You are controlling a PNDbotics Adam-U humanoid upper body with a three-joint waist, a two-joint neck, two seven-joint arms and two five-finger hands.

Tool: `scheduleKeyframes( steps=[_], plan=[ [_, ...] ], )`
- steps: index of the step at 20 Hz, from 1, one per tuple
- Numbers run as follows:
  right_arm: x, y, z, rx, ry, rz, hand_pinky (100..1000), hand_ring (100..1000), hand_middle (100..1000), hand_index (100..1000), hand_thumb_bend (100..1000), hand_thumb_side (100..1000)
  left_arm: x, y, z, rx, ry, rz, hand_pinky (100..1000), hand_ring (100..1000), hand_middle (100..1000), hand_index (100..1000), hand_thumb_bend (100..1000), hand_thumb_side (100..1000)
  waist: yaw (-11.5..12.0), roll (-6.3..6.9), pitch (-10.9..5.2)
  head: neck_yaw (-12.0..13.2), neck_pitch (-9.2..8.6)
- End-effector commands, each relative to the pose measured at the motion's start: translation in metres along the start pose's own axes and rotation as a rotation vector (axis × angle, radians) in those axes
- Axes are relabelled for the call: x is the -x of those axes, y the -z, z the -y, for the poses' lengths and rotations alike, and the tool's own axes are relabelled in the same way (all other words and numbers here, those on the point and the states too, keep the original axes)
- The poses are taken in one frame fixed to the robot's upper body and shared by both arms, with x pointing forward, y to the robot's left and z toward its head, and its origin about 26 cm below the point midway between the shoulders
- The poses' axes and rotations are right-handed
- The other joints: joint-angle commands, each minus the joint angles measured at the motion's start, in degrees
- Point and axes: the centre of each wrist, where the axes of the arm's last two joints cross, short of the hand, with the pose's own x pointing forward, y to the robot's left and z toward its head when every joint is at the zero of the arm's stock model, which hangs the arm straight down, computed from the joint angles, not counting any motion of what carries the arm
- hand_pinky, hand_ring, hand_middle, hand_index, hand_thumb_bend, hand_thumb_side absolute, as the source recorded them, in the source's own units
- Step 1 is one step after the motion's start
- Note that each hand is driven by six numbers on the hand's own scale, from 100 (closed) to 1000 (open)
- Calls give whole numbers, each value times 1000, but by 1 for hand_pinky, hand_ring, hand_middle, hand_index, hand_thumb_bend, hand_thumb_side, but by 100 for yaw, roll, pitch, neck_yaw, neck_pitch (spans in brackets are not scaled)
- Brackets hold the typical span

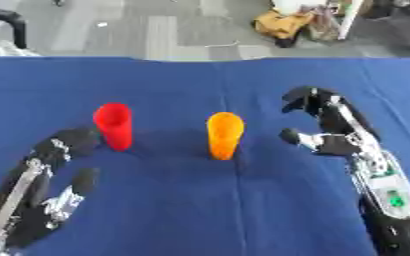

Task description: Pour the contents of one cup into another cup.

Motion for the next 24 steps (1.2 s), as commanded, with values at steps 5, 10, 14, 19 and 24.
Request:
scheduleKeyframes(
  steps=[5, 10, 14, 19, 24],
  plan=[
    [-5, 3, 11, -4, -37, 13, 765, 632, 671, 712, 664, 317, 2, 1, -6, -13, 42, -4, 785, 813, 798, 886, 462, 749, 7, -2, -112, -7, -41],
    [-5, 2, 12, -3, -38, 10, 765, 632, 671, 712, 664, 319, 8, 4, -10, -59, 93, -43, 756, 807, 800, 889, 489, 744, 11, -2, -113, -6, -36],
    [-5, 2, 11, -2, -37, 9, 765, 632, 671, 712, 662, 322, 15, 12, -14, -113, 156, -86, 734, 805, 802, 891, 503, 738, 10, -2, -115, -6, -44],
    [-4, 1, 11, -3, -34, 8, 764, 632, 671, 712, 659, 331, 28, 23, -14, -156, 221, -155, 723, 802, 804, 905, 507, 744, 2, 2, -118, 0, -44],
    [-4, 1, 10, -5, -32, 7, 764, 632, 671, 712, 658, 329, 45, 38, -10, -185, 256, -222, 718, 800, 806, 919, 515, 749, -18, 0, -120, 22, -38]
  ],
)
